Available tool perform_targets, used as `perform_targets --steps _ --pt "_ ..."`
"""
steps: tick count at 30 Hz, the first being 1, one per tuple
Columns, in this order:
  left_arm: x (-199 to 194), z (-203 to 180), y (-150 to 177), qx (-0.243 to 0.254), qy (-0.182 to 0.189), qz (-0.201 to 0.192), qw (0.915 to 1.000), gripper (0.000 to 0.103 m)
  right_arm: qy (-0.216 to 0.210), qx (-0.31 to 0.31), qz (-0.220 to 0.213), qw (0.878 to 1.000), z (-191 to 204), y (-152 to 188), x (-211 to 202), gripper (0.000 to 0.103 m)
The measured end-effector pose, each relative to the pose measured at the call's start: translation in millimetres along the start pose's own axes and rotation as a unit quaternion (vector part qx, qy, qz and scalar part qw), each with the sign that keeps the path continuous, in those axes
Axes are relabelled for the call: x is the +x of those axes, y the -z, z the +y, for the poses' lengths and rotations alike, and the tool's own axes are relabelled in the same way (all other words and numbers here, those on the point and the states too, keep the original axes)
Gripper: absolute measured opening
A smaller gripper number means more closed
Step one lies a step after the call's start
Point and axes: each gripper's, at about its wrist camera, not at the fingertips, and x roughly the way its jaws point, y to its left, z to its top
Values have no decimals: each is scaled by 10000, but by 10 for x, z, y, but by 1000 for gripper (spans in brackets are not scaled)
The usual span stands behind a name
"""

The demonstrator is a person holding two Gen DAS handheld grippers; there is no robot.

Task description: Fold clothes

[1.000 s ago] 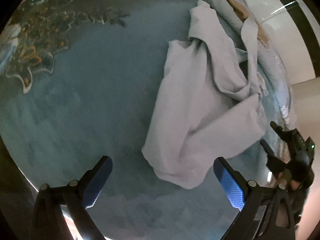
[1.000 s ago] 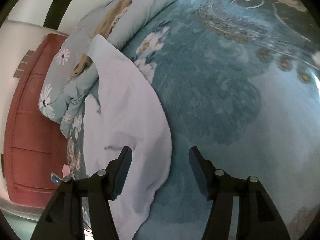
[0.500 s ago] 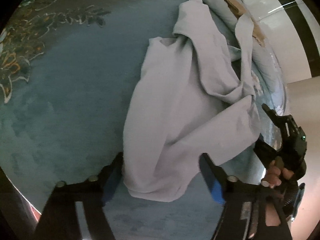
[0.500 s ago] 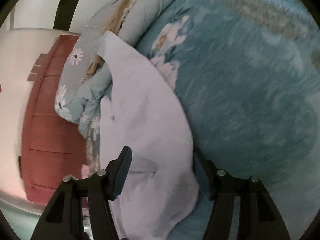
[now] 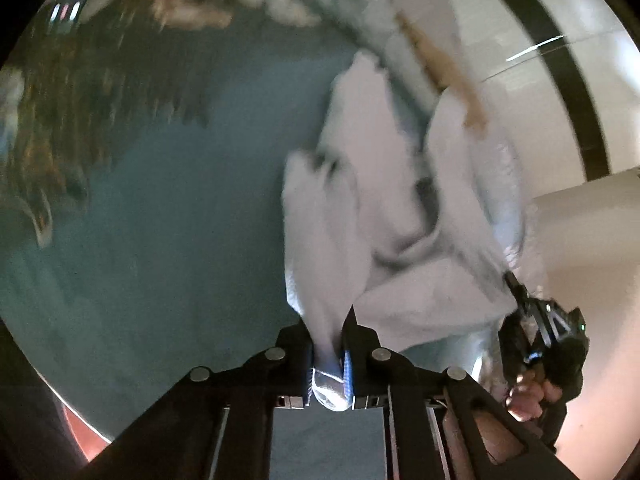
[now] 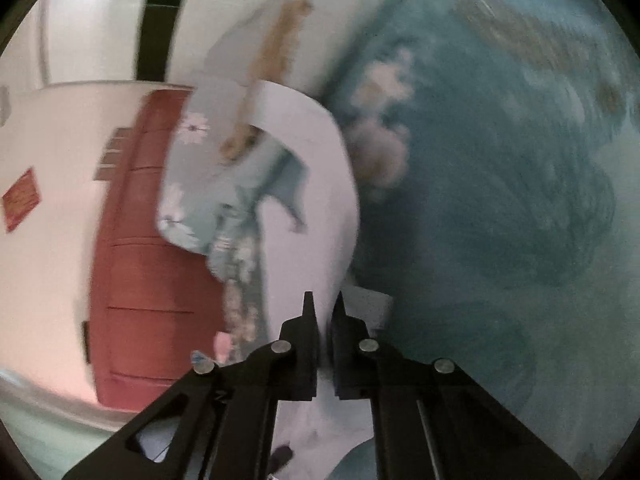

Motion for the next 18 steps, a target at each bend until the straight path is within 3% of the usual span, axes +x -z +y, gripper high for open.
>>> perform_targets --steps 5,8,13,18 --pt "-534 -376 -258 505 582 -616 9951 12 -577 -622 -421 9955 657 -44 -501 5" --pt "-1029 -660 -551 1006 869 -1059 9855 12 -928 -1093 -738 9869 1090 -6 -861 5" --pt "-1887 -1103 -665 2037 1256 -1659 9567 12 -1573 -2012 -1318 9578 1843 204 -1541 5" --pt "-2483 -1312 -520 2749 1537 -1828 9313 12 -1893 -2787 -1607 9277 2338 582 -2115 5"
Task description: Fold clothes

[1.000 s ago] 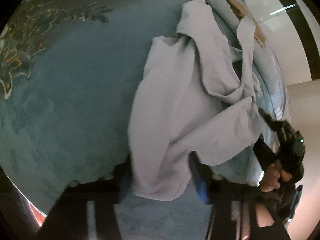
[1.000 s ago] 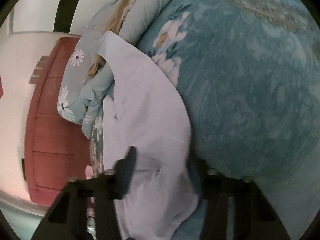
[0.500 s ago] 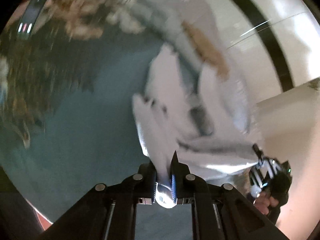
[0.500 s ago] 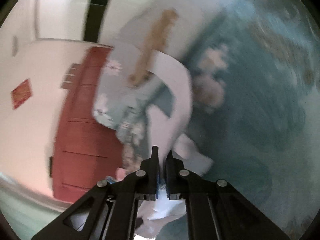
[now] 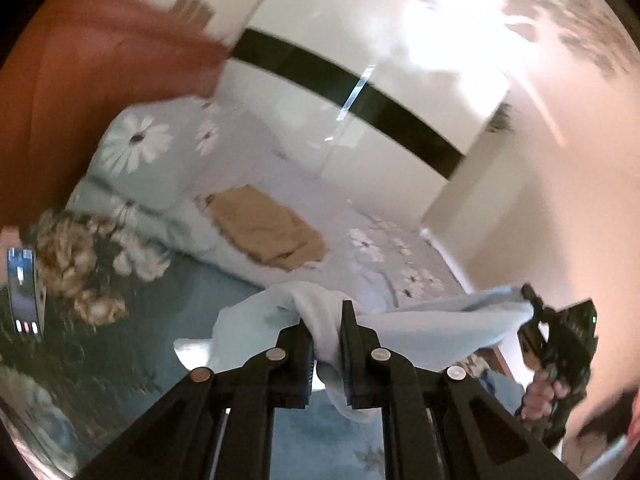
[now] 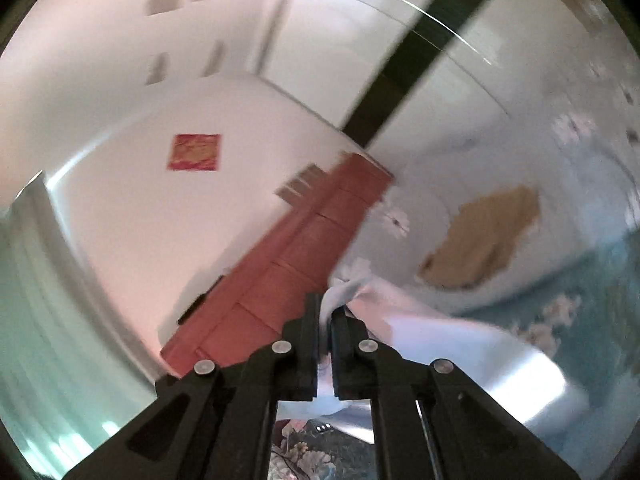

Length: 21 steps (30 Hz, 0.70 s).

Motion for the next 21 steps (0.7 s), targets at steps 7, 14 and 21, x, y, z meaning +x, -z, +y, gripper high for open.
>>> perform_targets --steps 7,14,21 --pt "-668 -352 -131 579 387 -168 9974 13 -381 -1020 -207 9938 842 8 -574 5" --pt "79 -94 -106 430 -424 509 9969 15 406 -906 256 9947 559 28 -212 5" --pt "1343 736 505 -716 -875 1785 9774 15 1742 574 899 9789 -837 379 381 5"
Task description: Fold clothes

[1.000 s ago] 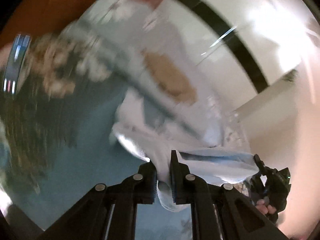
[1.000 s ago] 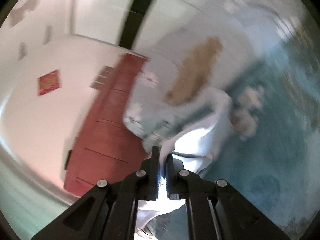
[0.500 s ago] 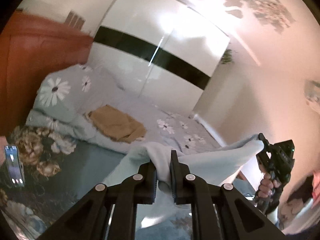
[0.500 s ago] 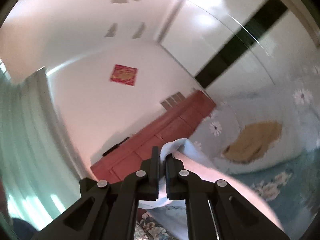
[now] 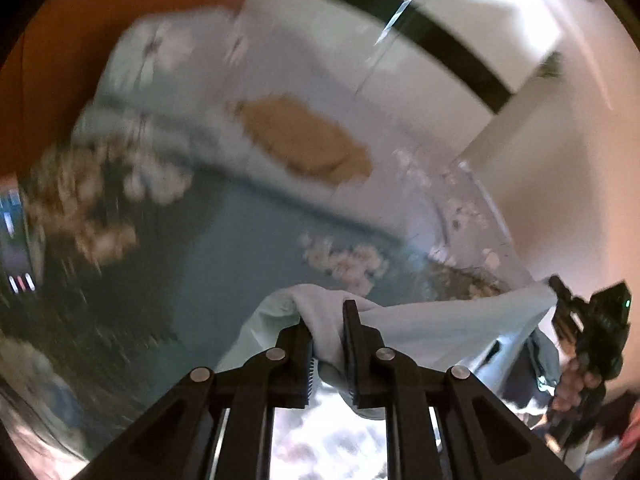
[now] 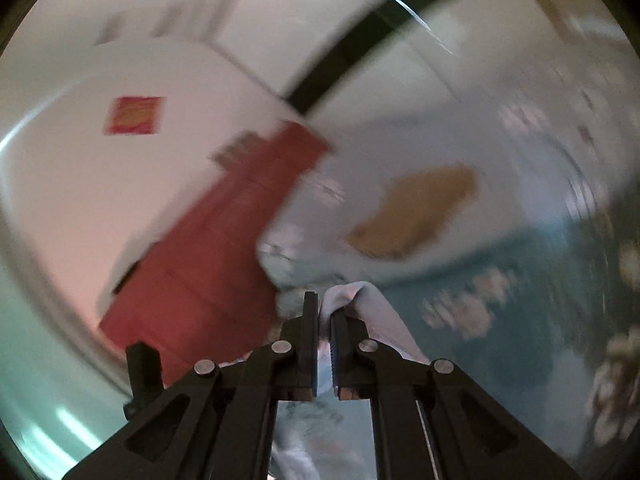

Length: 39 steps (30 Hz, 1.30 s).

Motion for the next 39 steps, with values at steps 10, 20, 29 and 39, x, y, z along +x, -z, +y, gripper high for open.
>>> perform_targets --steps 10,20,29,39 --pt "1252 231 -357 -332 -445 728 9958 15 761 1122 581 9891 -1187 33 750 5" --pt "2515 -106 -1186 260 -542 1075 9924 15 1292 1646 80 9778 -1958 -682 1352 5" --pt "3689 166 -1308 -91 -1079 1668 9800 15 2151 1808 811 9563 -2767 -787 2032 5" --pt "3783 245 -1273 -78 -1022 1969 9750 18 2620 1497 1281 9447 -2973 -704 2349 6"
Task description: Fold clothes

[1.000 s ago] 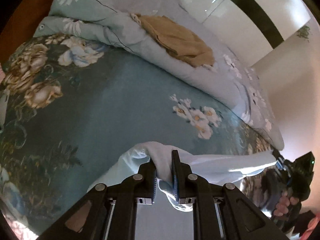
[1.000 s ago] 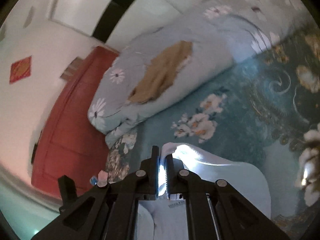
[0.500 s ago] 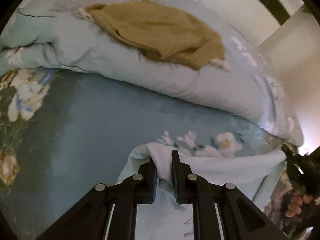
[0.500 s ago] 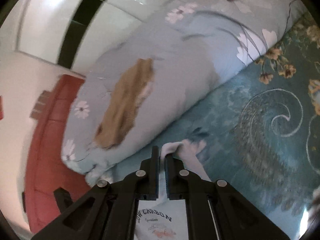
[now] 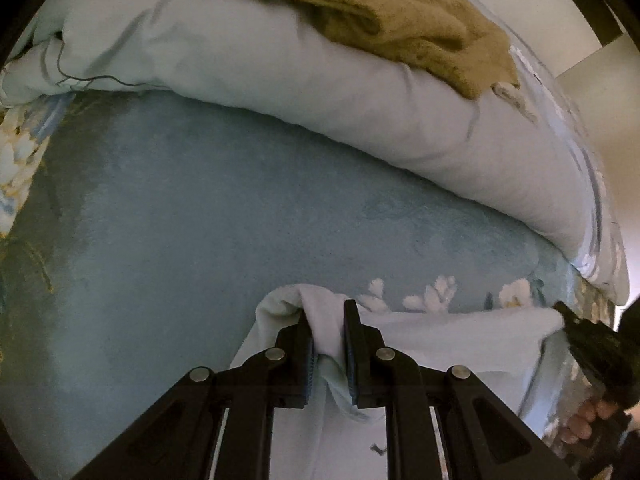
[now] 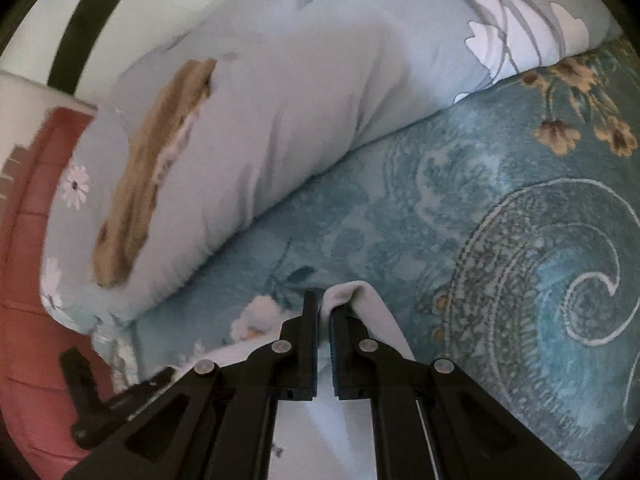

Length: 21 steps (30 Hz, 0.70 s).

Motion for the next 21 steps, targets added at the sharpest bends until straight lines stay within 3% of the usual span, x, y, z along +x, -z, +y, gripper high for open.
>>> perform_targets --steps 1,3,4,5,6,8,12,18,21 --pt "-50 5 22 -1 42 33 10000 20 46 -61 25 10000 10 5 9 7" --pt "-175 16 94 17 95 78 9999 40 105 -173 12 9998 42 26 -18 8" --pt "-255 24 150 62 107 50 9999 45 58 -226 -63 9997 65 56 -91 10" --pt "-349 36 238 130 101 -20 9999 51 4 -279 -143 9995 88 88 -169 24" --pt "-449 52 340 207 86 -102 9997 55 -139 -301 -226 9992 99 134 -259 51" --pt "-582 95 586 340 -54 -227 9991 60 -463 -320 -406 9976 90 288 -468 74" --pt "-655 172 1170 670 -510 -200 9962 61 -1028 -333 -768 9912 -24 780 -927 74" --pt "-430 261 1975 1017 -1166 235 9877 61 -873 -217 -646 9939 -391 1637 -1038 74" --pt "-452 262 2158 1128 -1441 28 9831 61 -1037 -69 -487 9934 -518 1807 -995 74"
